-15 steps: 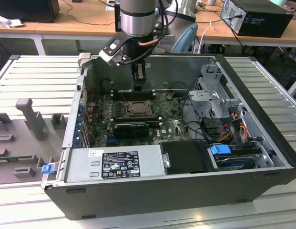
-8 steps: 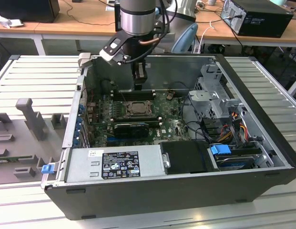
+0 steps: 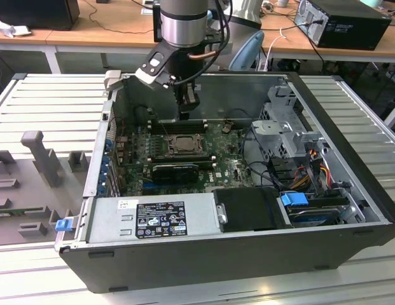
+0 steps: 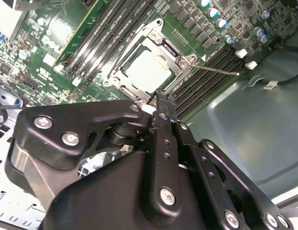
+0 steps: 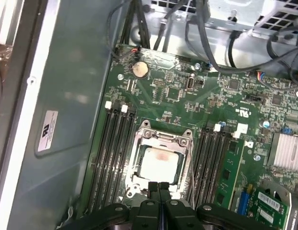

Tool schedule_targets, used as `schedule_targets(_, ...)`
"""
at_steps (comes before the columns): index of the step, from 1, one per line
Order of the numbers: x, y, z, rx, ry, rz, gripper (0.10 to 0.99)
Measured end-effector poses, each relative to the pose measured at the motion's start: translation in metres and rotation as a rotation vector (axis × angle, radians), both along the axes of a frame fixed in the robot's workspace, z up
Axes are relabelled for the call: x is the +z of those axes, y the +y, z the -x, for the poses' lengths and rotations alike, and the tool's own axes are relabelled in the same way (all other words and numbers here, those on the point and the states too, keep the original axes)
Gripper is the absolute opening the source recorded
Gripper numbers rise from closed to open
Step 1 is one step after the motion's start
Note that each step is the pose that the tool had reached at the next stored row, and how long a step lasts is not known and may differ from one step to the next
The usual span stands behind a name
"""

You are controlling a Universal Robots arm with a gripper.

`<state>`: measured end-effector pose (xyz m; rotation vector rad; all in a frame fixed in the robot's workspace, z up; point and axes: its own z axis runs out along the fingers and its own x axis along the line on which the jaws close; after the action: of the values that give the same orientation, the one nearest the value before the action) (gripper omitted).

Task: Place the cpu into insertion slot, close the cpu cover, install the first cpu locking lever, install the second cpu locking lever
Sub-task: 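Install the first cpu locking lever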

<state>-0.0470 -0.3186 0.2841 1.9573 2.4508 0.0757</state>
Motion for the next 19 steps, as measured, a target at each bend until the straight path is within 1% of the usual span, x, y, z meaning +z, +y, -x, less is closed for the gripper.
schedule_targets(2, 0.0000, 0.0000, 0.0000, 0.019, 0.0000, 0.000, 0.106)
schedule_targets(3, 0.0000, 0.0000, 0.0000, 0.039, 0.0000, 0.000, 0.106)
schedule_targets(8, 0.0000, 0.0000, 0.0000, 0.082, 0.0000, 0.000, 0.106)
schedule_targets(19, 0.0000, 0.0000, 0.0000, 0.161, 0.0000, 0.000, 0.106)
